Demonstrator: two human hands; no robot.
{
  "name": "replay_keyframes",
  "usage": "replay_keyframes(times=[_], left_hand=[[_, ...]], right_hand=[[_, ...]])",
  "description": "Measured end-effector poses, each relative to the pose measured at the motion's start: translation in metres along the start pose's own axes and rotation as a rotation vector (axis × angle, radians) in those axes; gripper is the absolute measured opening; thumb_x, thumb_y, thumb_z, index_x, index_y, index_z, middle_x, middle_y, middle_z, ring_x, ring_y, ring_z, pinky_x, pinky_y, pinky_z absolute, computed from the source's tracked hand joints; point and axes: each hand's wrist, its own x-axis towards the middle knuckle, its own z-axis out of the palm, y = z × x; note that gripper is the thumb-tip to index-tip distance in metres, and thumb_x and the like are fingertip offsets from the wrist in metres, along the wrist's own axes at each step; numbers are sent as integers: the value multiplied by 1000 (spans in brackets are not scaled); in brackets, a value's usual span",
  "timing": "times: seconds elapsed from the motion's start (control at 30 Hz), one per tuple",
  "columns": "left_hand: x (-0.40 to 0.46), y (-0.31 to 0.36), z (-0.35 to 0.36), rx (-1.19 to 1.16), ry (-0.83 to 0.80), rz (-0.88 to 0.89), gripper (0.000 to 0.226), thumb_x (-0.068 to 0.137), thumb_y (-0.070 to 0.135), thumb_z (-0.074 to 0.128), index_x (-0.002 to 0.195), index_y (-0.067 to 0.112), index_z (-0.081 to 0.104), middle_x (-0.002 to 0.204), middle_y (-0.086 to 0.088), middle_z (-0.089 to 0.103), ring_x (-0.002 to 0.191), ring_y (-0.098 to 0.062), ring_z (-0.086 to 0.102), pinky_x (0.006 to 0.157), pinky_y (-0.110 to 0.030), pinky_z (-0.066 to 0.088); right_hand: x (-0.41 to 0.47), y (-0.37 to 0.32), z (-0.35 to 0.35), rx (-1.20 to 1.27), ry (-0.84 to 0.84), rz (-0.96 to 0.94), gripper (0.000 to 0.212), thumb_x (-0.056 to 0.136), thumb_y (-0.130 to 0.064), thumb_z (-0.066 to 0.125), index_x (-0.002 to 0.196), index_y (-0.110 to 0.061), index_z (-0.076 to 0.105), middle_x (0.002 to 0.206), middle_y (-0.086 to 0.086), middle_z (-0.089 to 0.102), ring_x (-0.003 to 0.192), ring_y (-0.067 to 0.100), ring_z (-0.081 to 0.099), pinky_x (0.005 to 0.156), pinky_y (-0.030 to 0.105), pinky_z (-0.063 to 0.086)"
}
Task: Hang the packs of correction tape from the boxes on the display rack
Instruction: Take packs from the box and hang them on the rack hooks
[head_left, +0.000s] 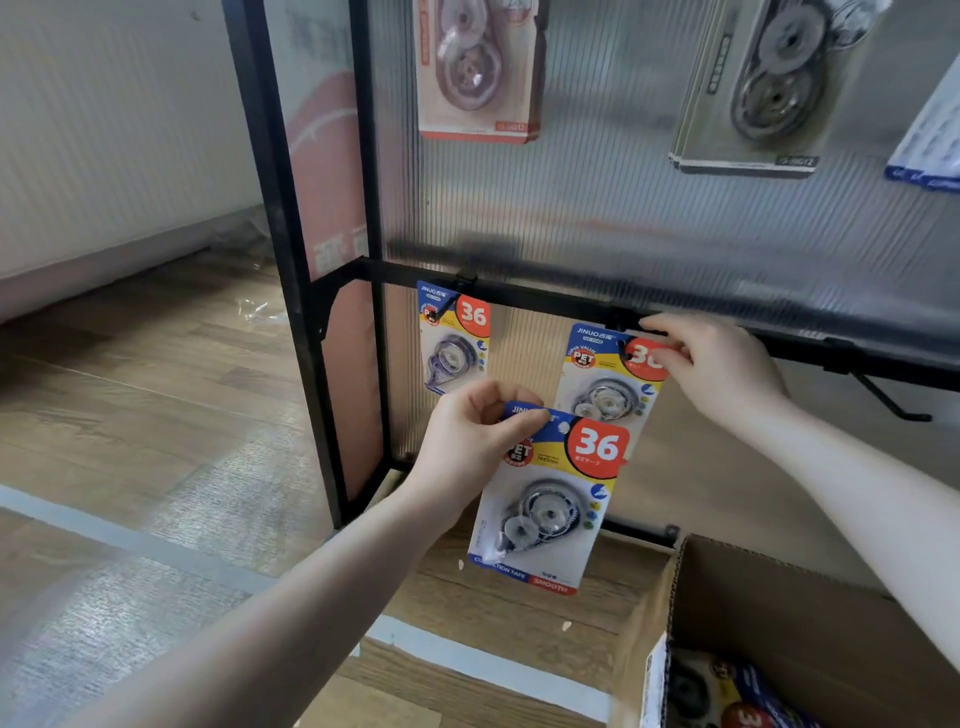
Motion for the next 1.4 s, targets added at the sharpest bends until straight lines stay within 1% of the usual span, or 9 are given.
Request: replay_keyframes(times=[0.1,0.17,0.43,0.57,0.7,0.83,1.07,1.27,1.4], left_hand=[[4,4,7,-13,4,9,5,83,10,66,81,12,62,80,-2,69,76,-9,69,62,-21,56],[8,8,14,-39,-6,18,5,83,9,64,81,11,61,81,-2,69,76,-7,69,64,-20,56],[32,20,44,-84,33,89,6,85,11,63,82,14,59,74,7,70,74,-5,69,59,-16,53],[48,19,57,-39,78,101,7,86,12,65,81,15,61,80,-2,69,78,-13,69,69,-29,57],[58,17,63,30,91,93,5,86,17,65,84,18,61,86,-5,70,84,-16,69,75,-36,57],[62,14,63,38,98,98,5,87,16,64,85,19,61,90,-6,70,86,-17,69,75,-35,58],[59,3,62,42,87,126,4,87,16,62,90,17,60,98,-9,68,91,-17,68,73,-30,58],[59,-6,61,-12,90,122,5,89,11,60,87,16,58,87,-1,69,80,-9,69,65,-22,56],[68,-12,63,44,107,127,6,89,13,60,88,18,59,90,-3,69,85,-12,69,71,-26,57]], right_hand=[[-13,13,-7,-4,18,5,37,91,-15,55,128,-17,54,114,7,62,99,24,58,73,28,41],[-22,24,-10,7,12,23,38,91,-15,55,130,-17,52,113,7,59,99,23,57,74,29,42],[-47,56,-24,31,-47,96,42,93,-19,53,135,-19,46,118,8,55,103,21,55,76,29,41],[-50,62,-28,16,-66,103,44,92,-19,54,136,-18,45,120,9,55,102,22,55,76,26,36],[-52,66,-28,30,-71,102,45,93,-17,54,137,-18,43,126,8,53,106,22,54,80,26,37],[-53,67,-26,59,-71,99,48,92,-15,54,138,-18,42,132,7,50,110,23,54,86,30,40],[-57,72,-19,65,-102,112,46,93,-17,53,138,-19,42,131,8,50,108,23,55,84,28,39],[-61,75,-18,78,-113,117,46,93,-19,54,137,-21,42,130,7,50,109,23,54,87,30,41],[-62,77,-17,82,-117,118,46,92,-20,54,137,-21,42,129,7,50,108,23,55,89,33,42]])
